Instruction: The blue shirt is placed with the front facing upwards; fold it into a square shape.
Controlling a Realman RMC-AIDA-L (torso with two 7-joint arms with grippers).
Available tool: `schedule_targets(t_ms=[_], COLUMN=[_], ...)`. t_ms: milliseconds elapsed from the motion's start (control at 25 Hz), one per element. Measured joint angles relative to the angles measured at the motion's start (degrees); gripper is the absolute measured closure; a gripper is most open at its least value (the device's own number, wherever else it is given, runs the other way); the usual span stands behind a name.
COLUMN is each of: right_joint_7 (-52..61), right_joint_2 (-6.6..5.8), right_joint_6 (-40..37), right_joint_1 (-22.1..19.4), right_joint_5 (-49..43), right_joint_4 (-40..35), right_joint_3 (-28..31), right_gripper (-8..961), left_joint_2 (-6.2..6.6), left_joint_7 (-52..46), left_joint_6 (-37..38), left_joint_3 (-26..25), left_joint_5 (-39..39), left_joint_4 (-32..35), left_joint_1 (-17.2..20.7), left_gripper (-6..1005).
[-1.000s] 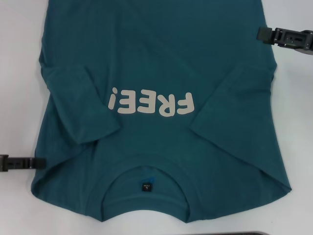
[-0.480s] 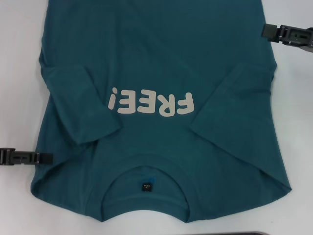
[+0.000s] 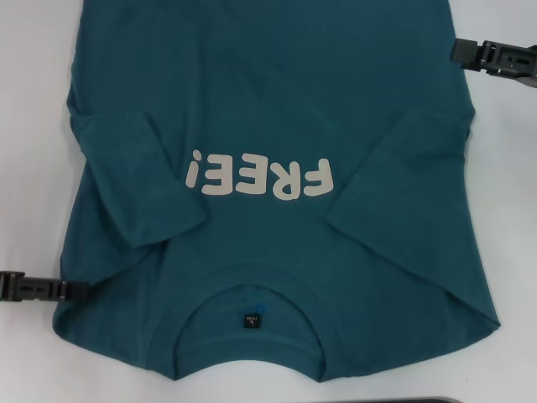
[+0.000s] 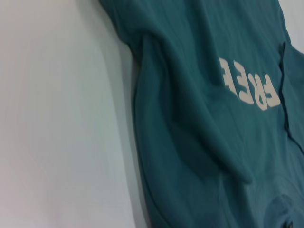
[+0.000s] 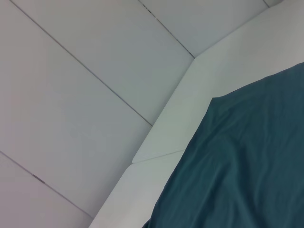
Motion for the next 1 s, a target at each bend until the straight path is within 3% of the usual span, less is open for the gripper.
schedule_targets(t_ms=[1000], right_joint_7=[0.2], right_joint_2=[0.00], right_joint_6=[0.2], right_joint_1=[0.3], right_joint_5=[0.0], right_joint_4=[0.0], right_joint_3=[0.0], right_gripper=[129], left_joint_2=[-0.83], left_joint_7=[0.0], left_joint_6=[0.7], left_joint_3=[0.8], left_joint_5=[1.2], left_joint_4=[-0.4], left_joint_1=[-0.9], left_gripper=[172])
